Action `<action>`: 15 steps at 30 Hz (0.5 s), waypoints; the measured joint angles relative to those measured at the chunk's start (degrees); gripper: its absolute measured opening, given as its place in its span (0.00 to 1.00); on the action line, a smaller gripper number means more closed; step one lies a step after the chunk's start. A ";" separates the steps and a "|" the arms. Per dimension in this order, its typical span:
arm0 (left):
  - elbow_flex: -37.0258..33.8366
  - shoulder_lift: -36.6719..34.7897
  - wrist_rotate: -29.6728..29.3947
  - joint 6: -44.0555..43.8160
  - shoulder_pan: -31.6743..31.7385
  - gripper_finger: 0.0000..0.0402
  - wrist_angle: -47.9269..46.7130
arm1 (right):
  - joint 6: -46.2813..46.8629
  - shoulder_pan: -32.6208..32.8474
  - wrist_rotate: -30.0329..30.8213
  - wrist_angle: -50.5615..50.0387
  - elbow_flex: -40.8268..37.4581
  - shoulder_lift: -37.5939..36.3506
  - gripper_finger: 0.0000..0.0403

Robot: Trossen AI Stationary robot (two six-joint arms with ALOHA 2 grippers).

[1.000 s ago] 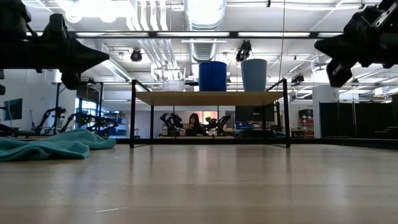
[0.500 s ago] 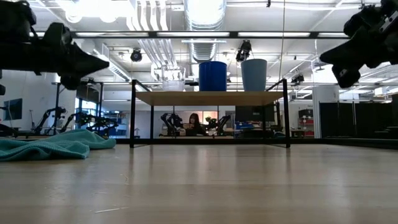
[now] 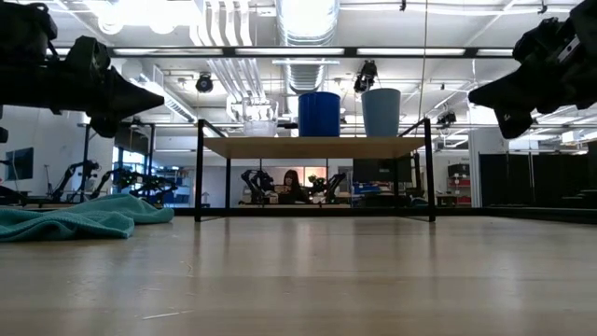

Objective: Stack small to large cups/mugs on shelf
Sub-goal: Return to Home Position

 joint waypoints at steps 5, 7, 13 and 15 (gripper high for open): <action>0.02 0.04 0.07 0.04 0.00 0.00 -0.58 | -0.13 0.00 -0.14 0.20 -0.12 0.45 0.02; -0.01 0.26 0.13 0.05 0.00 0.00 -1.85 | -0.30 0.00 -0.15 0.25 -0.12 0.43 0.02; 0.07 1.13 -0.07 0.10 0.04 0.00 -3.30 | 0.40 0.00 -0.15 0.30 -0.15 0.43 0.02; 0.07 1.41 -0.07 0.09 0.04 0.00 -3.40 | 0.43 0.00 -0.15 0.48 -0.17 0.41 0.02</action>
